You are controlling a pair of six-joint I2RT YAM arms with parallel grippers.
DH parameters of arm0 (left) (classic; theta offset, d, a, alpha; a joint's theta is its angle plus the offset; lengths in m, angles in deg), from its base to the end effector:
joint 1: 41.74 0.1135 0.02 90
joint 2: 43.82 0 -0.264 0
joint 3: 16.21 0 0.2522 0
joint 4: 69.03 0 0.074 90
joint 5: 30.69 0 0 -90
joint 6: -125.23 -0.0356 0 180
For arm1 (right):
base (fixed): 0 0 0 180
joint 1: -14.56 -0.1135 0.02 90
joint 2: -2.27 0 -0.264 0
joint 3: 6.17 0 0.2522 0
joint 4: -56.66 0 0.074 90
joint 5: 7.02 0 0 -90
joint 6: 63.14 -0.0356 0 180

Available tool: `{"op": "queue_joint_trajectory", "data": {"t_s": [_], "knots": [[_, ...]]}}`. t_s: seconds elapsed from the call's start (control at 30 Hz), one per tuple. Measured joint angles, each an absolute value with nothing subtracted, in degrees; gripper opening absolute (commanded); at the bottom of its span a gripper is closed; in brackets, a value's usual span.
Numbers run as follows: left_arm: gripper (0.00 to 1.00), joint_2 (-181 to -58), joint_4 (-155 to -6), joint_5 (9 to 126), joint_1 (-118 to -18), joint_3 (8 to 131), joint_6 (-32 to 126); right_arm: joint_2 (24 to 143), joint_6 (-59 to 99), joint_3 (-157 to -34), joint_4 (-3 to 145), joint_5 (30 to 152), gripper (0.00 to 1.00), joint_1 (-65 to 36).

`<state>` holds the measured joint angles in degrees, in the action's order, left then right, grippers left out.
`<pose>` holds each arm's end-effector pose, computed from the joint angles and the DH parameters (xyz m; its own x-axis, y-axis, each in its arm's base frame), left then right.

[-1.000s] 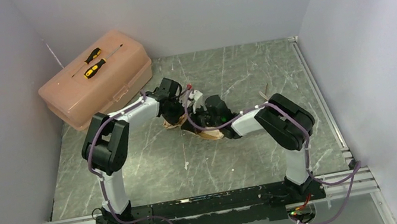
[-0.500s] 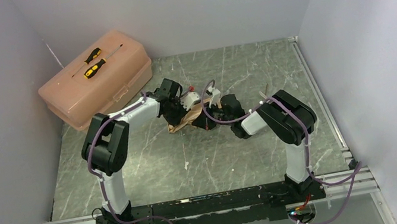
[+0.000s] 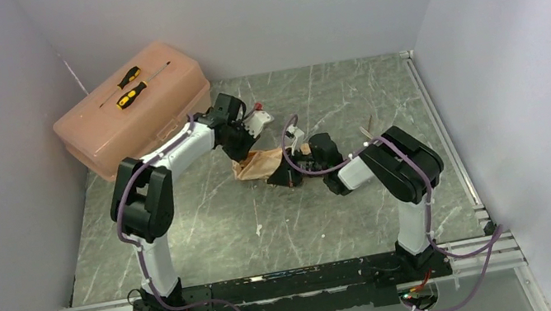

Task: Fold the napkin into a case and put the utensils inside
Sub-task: Insert the napkin into the napkin holder.

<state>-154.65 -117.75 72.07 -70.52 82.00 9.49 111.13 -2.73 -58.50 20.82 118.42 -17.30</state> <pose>0.3574 -0.2053 0.2097 -0.4485 0.7296 -0.5162 0.8406 0.5406 0.0337 0.2785 0.1974 0.1166 -0.7008 0.0381 -0.7123 -0.6264 0.4448 0.6401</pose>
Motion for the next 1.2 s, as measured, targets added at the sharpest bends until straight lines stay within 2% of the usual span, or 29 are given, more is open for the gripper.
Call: {"op": "queue_joint_trajectory", "data": {"t_s": [0.33, 1.2], "knots": [[0.03, -154.3, -119.9, 73.8, -72.4, 78.6, 9.2, 110.9, -1.7, -60.0, 25.3, 118.9, 0.0, -17.3], [0.03, -152.4, -120.5, 69.7, -73.0, 78.3, 9.1, 110.0, -9.4, -63.1, 25.9, 136.6, 0.0, -15.6]]}}
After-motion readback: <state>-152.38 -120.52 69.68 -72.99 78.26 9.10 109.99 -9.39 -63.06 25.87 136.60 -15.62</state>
